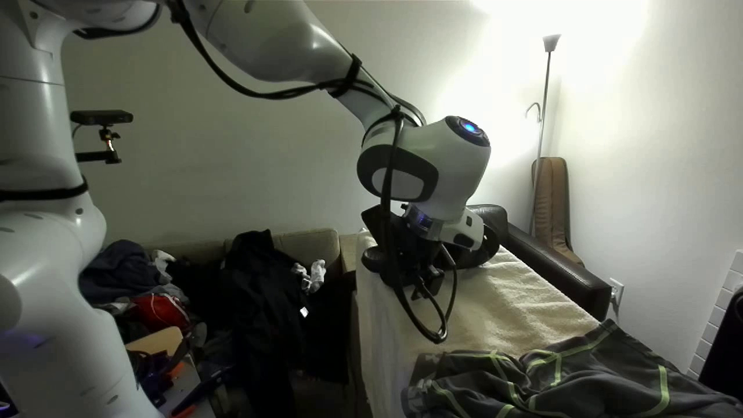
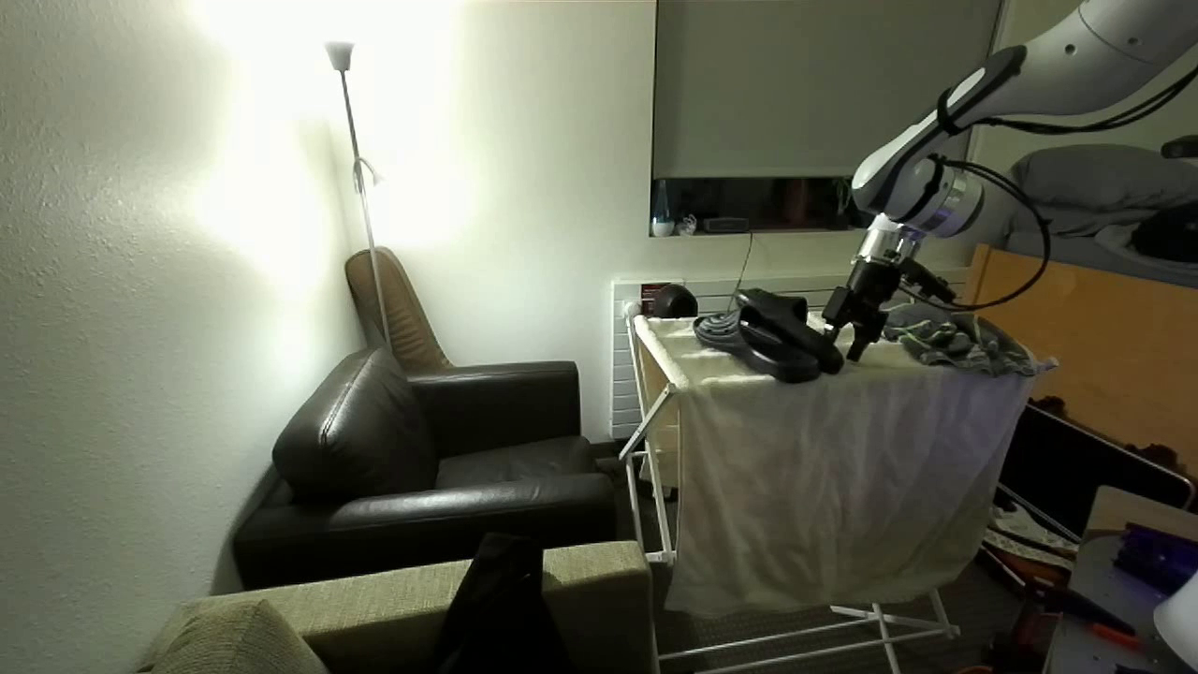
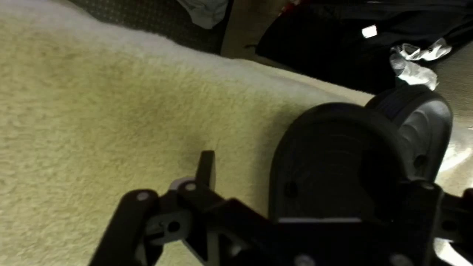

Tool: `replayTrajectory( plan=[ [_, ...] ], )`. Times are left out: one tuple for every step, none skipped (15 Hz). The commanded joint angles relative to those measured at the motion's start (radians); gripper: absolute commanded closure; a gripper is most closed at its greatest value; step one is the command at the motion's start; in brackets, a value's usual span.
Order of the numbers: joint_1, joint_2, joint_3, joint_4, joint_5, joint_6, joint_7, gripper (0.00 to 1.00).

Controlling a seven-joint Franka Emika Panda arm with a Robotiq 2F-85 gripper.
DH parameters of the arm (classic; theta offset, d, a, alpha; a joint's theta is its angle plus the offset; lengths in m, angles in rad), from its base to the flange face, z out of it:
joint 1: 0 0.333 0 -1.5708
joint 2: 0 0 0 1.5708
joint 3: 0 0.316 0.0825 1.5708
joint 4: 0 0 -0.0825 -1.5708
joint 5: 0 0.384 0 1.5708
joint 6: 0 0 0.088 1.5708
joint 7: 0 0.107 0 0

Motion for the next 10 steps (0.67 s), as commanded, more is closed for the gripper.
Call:
replayTrajectory(
  plan=[
    [0.008, -0.004, -0.006, 0.004, 0.051, -0.091, -0.068, 0.00],
    [0.014, -0.005, -0.004, 0.001, 0.054, -0.101, -0.075, 0.00],
    [0.015, -0.006, -0.005, 0.003, 0.055, -0.121, -0.088, 0.00],
    [0.017, -0.007, -0.006, 0.004, 0.052, -0.134, -0.100, 0.00],
    [0.018, -0.011, -0.007, 0.008, 0.052, -0.160, -0.118, 0.00],
    [0.017, -0.013, -0.007, 0.011, 0.054, -0.190, -0.140, 0.00],
    [0.018, -0.017, -0.007, 0.014, 0.054, -0.221, -0.169, 0.00],
    [0.019, -0.024, -0.007, 0.016, 0.050, -0.250, -0.195, 0.00],
    [0.020, -0.032, -0.009, 0.021, 0.046, -0.278, -0.219, 0.00],
    [0.022, -0.038, -0.011, 0.026, 0.041, -0.298, -0.237, 0.00]
  ],
)
